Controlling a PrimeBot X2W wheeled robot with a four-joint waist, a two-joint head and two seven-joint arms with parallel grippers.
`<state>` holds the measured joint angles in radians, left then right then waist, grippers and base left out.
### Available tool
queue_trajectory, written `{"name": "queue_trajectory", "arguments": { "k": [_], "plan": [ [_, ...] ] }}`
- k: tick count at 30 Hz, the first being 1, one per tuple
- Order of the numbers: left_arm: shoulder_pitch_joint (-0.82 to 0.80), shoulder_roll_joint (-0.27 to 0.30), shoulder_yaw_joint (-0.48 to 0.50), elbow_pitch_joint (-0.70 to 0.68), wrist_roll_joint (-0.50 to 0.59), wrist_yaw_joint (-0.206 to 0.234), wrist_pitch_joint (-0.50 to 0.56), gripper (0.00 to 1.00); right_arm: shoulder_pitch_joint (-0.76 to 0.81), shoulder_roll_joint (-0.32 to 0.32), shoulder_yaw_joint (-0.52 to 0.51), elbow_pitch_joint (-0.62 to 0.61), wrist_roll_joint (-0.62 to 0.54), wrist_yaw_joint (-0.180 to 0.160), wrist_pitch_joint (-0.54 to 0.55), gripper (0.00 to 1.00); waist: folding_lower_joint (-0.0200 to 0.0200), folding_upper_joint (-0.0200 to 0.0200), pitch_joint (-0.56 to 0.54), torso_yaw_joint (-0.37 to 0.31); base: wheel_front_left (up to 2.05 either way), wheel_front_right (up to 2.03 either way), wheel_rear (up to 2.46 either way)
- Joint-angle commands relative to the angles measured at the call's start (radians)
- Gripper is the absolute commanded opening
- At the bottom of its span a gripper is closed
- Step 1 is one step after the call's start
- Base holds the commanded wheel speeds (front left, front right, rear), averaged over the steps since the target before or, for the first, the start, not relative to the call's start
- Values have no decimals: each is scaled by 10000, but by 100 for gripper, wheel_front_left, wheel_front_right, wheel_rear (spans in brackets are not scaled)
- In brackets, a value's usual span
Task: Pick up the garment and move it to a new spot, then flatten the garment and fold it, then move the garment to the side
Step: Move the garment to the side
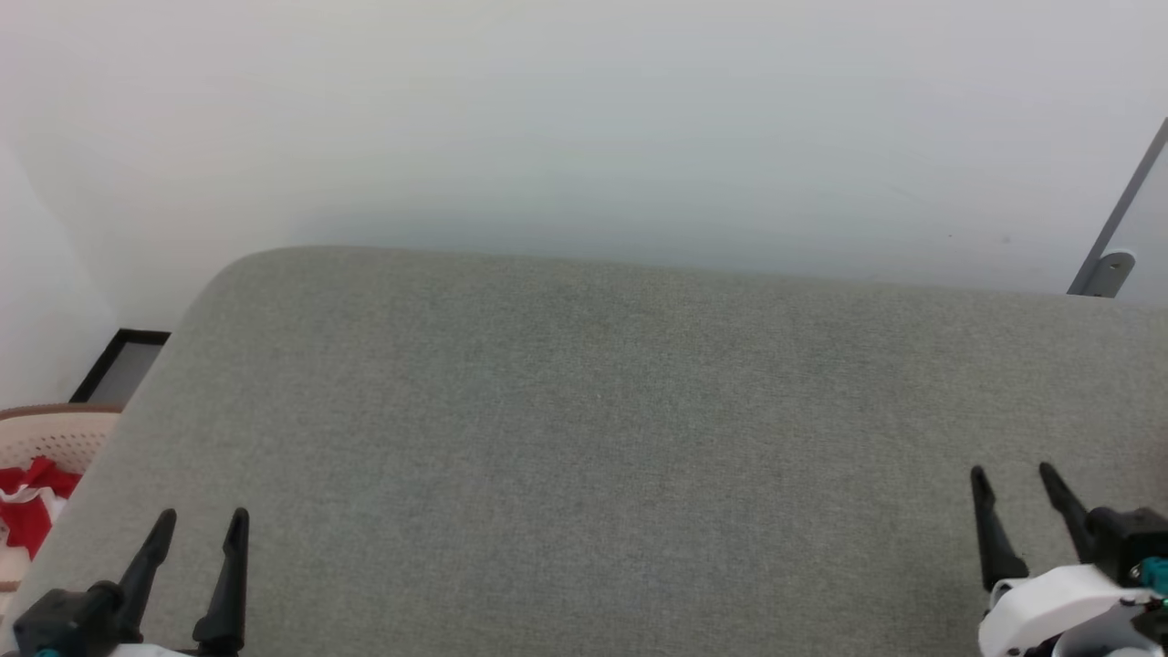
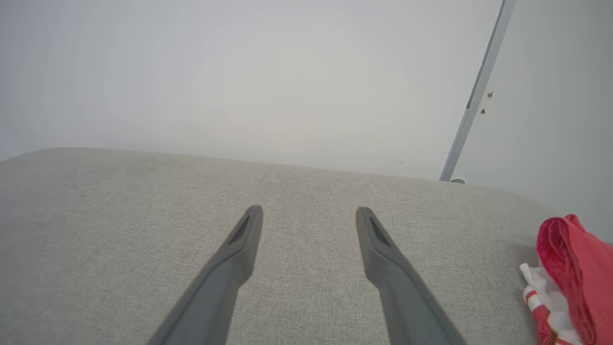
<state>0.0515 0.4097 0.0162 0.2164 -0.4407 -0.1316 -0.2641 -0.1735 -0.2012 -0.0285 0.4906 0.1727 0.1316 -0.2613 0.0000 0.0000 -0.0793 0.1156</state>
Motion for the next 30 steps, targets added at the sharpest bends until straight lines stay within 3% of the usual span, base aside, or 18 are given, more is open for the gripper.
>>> {"name": "queue_trajectory", "arguments": {
  "k": [1,30],
  "plan": [
    [111,43,-4,20,-86,20,10,100,187,84,73,-86,-83,-21,-44,100,0,0,-20,-48,0,0,0],
    [290,185,-302,325,-716,20,10,100,1283,761,62,-937,-143,-21,-47,100,0,0,-73,-651,0,0,0]
  ]
}}
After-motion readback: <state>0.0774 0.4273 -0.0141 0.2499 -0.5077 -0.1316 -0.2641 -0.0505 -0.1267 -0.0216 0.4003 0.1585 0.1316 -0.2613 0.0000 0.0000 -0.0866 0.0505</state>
